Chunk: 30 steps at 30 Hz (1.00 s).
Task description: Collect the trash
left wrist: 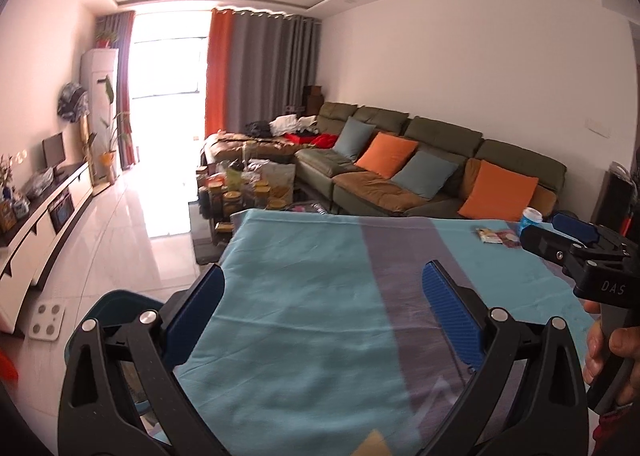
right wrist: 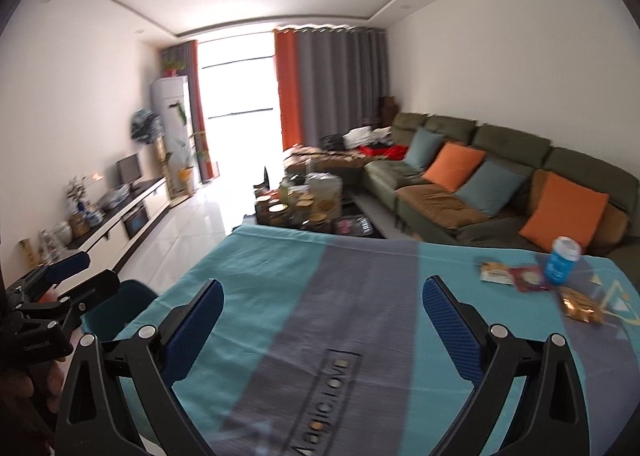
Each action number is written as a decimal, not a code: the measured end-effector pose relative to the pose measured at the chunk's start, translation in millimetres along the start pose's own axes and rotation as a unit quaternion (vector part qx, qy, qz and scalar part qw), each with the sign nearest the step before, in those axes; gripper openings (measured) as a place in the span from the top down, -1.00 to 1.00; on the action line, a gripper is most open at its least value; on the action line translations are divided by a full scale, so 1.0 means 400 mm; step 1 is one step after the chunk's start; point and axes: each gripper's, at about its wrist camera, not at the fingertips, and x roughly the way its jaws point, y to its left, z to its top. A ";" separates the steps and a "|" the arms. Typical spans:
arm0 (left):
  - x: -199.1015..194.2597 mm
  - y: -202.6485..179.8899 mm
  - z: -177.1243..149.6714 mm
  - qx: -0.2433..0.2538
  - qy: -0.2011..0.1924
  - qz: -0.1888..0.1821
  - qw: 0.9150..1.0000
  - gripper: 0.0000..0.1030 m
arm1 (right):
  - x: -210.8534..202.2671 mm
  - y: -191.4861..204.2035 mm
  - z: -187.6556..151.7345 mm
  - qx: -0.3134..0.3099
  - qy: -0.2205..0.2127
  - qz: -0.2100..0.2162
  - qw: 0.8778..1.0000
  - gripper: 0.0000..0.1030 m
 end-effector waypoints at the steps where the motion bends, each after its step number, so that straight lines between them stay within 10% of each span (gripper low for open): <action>1: -0.004 -0.011 0.001 0.005 -0.005 -0.002 1.000 -0.89 | -0.011 -0.004 -0.003 0.002 -0.006 -0.007 1.000 -0.87; 30: -0.105 -0.106 -0.036 0.028 -0.094 -0.056 0.994 -0.89 | -0.214 -0.027 -0.122 0.024 -0.124 -0.118 0.985 -0.87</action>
